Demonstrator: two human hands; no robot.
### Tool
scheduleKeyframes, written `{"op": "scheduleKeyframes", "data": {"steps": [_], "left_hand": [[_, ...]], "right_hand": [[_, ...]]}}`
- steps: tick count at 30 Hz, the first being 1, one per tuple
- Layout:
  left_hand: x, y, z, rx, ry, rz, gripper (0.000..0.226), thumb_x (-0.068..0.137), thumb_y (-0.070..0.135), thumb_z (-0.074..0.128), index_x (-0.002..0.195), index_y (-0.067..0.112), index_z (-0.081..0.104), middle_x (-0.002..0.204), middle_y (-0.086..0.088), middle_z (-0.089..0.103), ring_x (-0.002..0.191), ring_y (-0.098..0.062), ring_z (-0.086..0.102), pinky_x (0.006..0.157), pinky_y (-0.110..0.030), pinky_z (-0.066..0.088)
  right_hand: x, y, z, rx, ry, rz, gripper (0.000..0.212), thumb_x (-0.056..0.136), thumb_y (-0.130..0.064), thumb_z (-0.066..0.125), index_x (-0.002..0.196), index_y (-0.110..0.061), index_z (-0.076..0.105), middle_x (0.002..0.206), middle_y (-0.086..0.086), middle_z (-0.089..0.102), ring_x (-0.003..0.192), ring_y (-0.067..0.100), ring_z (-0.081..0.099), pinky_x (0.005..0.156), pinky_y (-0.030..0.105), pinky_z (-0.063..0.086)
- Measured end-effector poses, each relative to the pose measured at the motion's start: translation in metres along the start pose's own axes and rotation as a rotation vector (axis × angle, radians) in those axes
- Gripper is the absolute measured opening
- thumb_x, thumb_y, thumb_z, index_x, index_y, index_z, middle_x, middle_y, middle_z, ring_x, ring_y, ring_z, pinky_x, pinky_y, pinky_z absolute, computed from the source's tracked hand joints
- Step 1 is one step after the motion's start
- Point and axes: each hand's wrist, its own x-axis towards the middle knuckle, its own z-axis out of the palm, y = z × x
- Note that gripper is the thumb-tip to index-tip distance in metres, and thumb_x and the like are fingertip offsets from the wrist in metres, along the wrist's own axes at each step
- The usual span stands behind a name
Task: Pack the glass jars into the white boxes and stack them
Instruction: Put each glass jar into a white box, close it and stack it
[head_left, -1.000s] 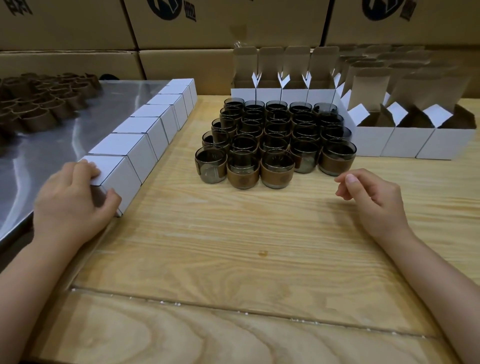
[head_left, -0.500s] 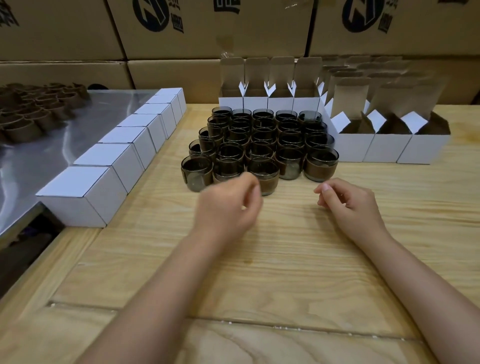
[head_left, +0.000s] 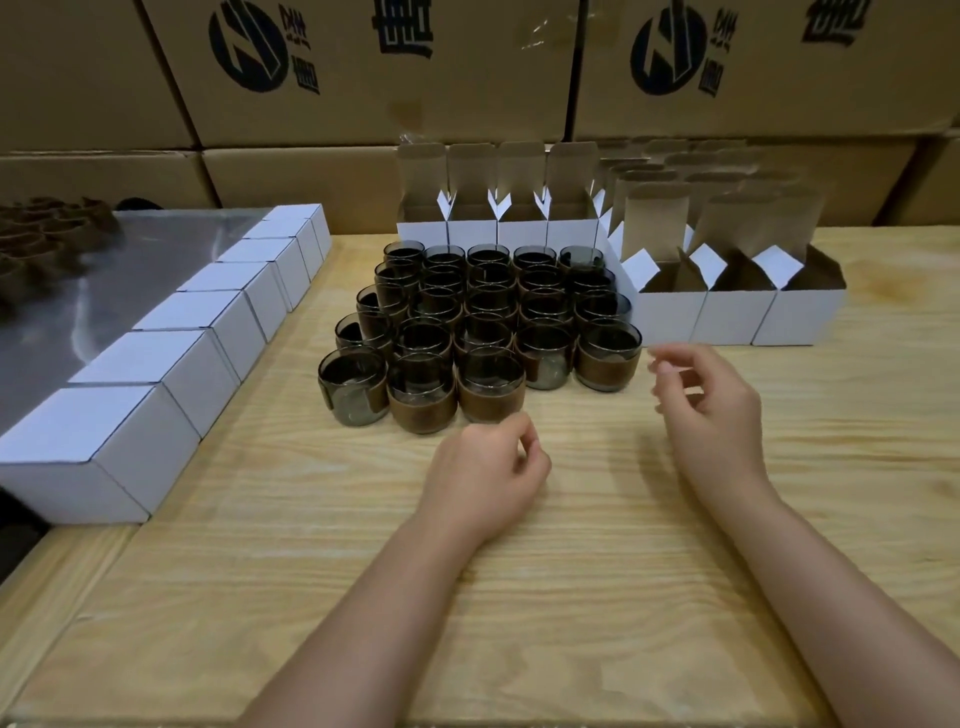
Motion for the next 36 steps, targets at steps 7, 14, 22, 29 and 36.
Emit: {"op": "scheduleKeyframes", "data": {"steps": [7,14,22,29,36], "left_hand": [[0.001,-0.004,0.002,0.013,-0.013,-0.021,0.011,0.086,0.032,0.053,0.076,0.031,0.050,0.048,0.010,0.042,0.056,-0.007,0.046,0.052,-0.025,0.029],[0.001,-0.004,0.003,0.019,-0.014,-0.024,0.011,0.086,0.032,0.053,0.076,0.032,0.048,0.048,0.010,0.043,0.057,-0.008,0.046,0.052,-0.026,0.028],[0.001,-0.005,0.004,0.034,-0.017,-0.020,0.010,0.087,0.031,0.052,0.078,0.033,0.049,0.050,0.011,0.043,0.058,-0.008,0.046,0.052,-0.026,0.027],[0.001,-0.005,0.003,0.035,-0.017,-0.023,0.010,0.087,0.032,0.051,0.078,0.033,0.049,0.051,0.011,0.042,0.060,-0.010,0.048,0.051,-0.023,0.026],[0.001,-0.002,0.001,0.032,-0.031,-0.034,0.008,0.088,0.033,0.051,0.080,0.033,0.051,0.051,0.011,0.044,0.059,-0.007,0.048,0.055,-0.027,0.030]], "right_hand": [[0.078,-0.001,0.009,-0.370,-0.181,0.122,0.050,0.093,-0.008,0.046,0.142,-0.016,0.038,0.148,0.001,0.035,0.112,0.019,0.055,0.089,0.029,0.037],[0.107,0.005,0.020,-0.527,-0.327,0.195,0.049,0.094,-0.008,0.044,0.141,-0.012,0.032,0.135,0.012,0.046,0.103,0.030,0.056,0.080,0.042,0.049],[0.107,0.010,0.008,-0.669,-0.318,0.053,0.041,0.094,-0.008,0.044,0.134,-0.013,0.039,0.133,0.011,0.048,0.096,0.029,0.056,0.073,0.038,0.046],[0.079,0.019,-0.021,-0.781,-0.264,-0.028,0.035,0.096,-0.015,0.043,0.131,-0.018,0.044,0.129,0.006,0.052,0.105,0.027,0.054,0.067,0.037,0.044],[0.026,0.003,-0.042,-0.729,-0.158,-0.042,0.037,0.092,-0.013,0.050,0.128,-0.010,0.049,0.124,0.011,0.056,0.114,0.031,0.049,0.075,0.041,0.044]]}}
